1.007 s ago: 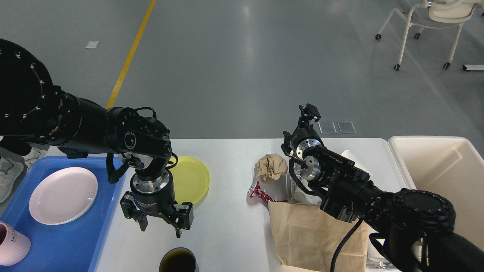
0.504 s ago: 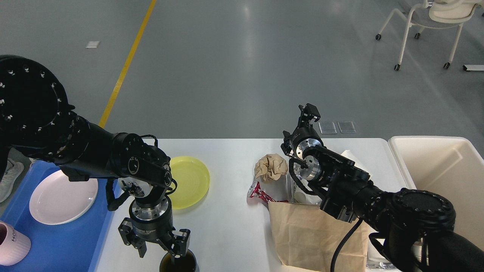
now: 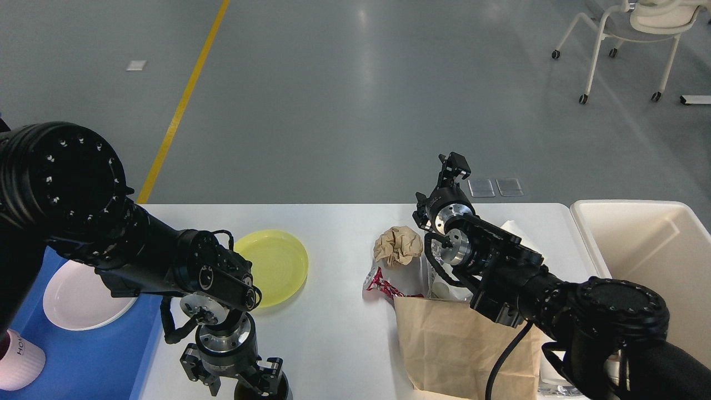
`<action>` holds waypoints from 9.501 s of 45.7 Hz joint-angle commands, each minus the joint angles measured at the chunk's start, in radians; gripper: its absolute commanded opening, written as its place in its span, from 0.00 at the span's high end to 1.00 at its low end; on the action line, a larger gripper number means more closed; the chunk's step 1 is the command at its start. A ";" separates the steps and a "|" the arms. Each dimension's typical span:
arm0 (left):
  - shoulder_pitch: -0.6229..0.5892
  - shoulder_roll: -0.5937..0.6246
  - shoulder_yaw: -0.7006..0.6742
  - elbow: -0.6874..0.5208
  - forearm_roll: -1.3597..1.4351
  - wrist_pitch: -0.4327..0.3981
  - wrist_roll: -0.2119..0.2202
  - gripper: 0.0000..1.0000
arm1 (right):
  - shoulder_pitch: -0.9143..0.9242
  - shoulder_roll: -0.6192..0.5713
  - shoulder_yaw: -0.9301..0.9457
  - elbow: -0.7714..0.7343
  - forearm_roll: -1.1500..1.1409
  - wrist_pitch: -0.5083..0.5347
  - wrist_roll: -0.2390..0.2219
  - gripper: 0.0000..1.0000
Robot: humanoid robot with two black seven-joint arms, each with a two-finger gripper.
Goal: Tidy desktop
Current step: 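Move the left gripper down onto the dark olive mug, then grasp the dark mug with the left gripper and lift it over the tray, then lower the dark mug onto the tray and open the left gripper, then move the left gripper to the rim of the yellow plate, then grip the yellow plate rim with the left gripper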
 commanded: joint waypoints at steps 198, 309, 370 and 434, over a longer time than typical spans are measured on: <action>0.175 0.749 0.008 0.005 0.218 0.275 0.207 1.00 | 0.000 0.000 0.000 0.000 0.000 0.000 0.000 0.00; -0.215 0.512 -0.046 0.100 -0.123 0.158 0.195 0.05 | 0.000 0.000 0.000 -0.002 0.000 0.000 0.000 0.00; 0.427 0.254 -0.434 0.494 -0.064 0.592 0.170 0.28 | 0.000 0.002 0.000 0.000 0.000 0.000 0.000 0.00; 0.482 0.206 -0.456 0.555 -0.063 0.630 0.181 1.00 | 0.000 0.000 0.000 0.000 0.000 0.000 0.000 0.00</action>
